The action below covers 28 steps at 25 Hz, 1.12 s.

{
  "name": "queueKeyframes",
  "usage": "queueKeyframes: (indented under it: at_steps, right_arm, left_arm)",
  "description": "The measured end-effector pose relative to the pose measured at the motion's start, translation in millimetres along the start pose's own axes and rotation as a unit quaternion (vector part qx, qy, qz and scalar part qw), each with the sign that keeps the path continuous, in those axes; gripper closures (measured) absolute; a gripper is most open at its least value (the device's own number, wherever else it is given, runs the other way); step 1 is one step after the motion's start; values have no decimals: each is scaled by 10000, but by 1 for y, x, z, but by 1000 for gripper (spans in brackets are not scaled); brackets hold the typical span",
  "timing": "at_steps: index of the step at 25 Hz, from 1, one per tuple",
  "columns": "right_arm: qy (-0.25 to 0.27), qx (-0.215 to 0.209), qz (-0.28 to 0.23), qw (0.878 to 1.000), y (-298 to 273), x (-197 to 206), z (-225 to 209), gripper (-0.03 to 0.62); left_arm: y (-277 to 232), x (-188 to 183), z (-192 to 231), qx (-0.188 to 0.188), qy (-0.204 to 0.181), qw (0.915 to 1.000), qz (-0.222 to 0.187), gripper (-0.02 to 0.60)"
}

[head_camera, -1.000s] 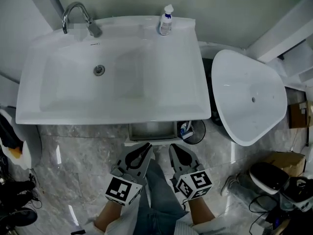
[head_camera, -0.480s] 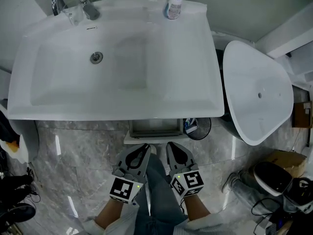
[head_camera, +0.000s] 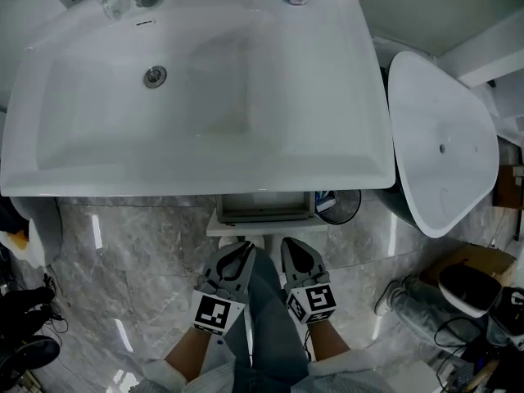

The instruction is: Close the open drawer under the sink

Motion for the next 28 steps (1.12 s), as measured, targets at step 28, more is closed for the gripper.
queueKeyframes:
  at_steps: [28]
  right_arm:
    - [-16, 519, 119, 9986, -37, 29, -13, 583]
  left_arm:
    - [-28, 62, 11, -181, -228, 9961, 832, 565]
Point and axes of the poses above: the fingertips, and each gripper's own axes: y backward along the fingers, z to its left, x out of its underside, the point moved 10 cm from there along y, backward along the fingers, and after that the axes turned 12 degrees about -y, right-handed, at the moved point
